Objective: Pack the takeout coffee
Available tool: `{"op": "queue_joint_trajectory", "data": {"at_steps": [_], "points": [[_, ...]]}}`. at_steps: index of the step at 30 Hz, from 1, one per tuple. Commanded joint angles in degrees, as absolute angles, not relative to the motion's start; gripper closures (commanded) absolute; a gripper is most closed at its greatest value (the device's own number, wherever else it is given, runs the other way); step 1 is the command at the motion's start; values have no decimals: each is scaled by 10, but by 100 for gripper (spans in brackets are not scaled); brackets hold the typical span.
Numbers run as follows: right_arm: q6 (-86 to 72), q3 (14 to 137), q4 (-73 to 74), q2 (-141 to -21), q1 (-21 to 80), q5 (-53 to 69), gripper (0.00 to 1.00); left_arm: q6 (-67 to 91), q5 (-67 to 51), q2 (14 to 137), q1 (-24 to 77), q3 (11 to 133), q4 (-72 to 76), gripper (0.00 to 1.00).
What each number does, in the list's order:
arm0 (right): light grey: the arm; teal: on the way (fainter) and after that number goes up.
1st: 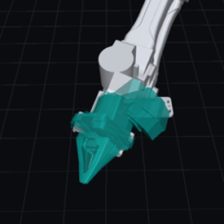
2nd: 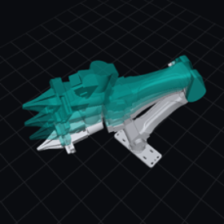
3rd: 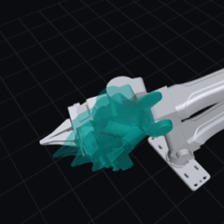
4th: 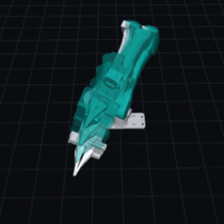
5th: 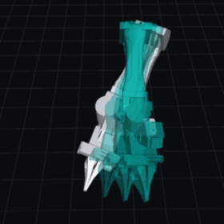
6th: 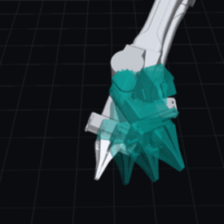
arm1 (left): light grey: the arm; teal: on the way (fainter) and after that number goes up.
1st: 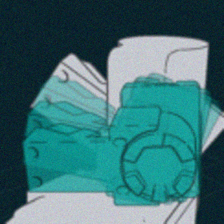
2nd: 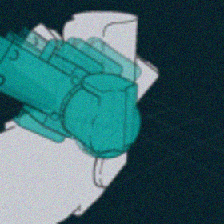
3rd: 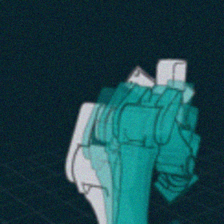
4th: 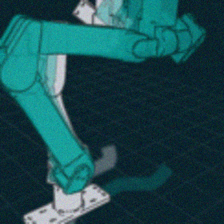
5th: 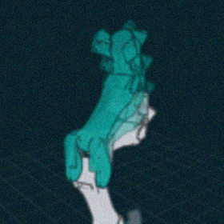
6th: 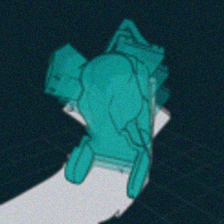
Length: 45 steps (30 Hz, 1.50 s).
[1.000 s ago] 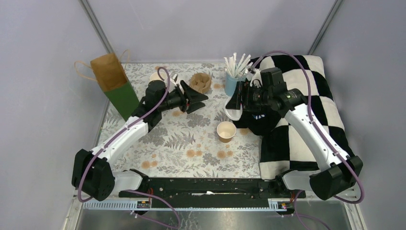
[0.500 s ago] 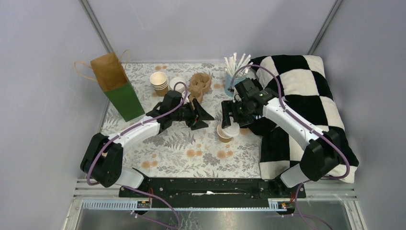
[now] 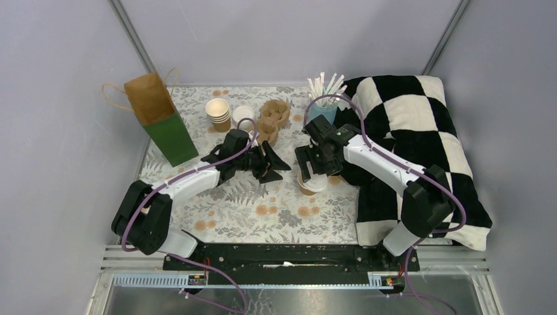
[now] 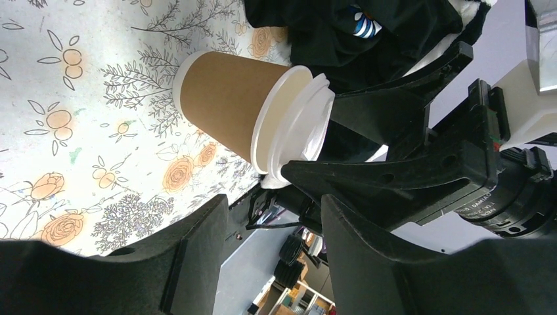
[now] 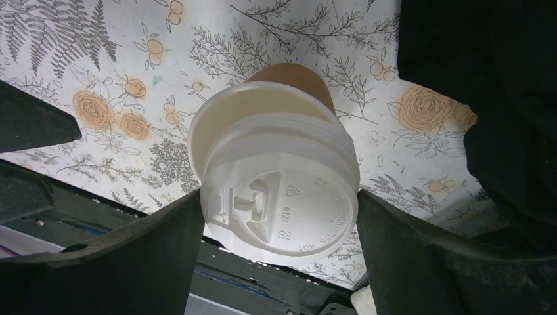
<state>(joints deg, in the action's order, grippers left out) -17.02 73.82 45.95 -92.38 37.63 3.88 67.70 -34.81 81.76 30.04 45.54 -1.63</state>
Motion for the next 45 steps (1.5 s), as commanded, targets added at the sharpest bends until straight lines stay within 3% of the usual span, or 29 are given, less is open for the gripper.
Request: {"op": "queue_joint_trajectory", "data": {"at_steps": [1,33,45], "points": [[-162,769,457,-935,388,3,12,660,-340,814,296,449,1,42],[-157,796,459,-945,404,-41,2,654,-360,831,296,448,12,39],[-173,818,498,-896,404,-14,0,642,-372,856,291,479,15,33]]}}
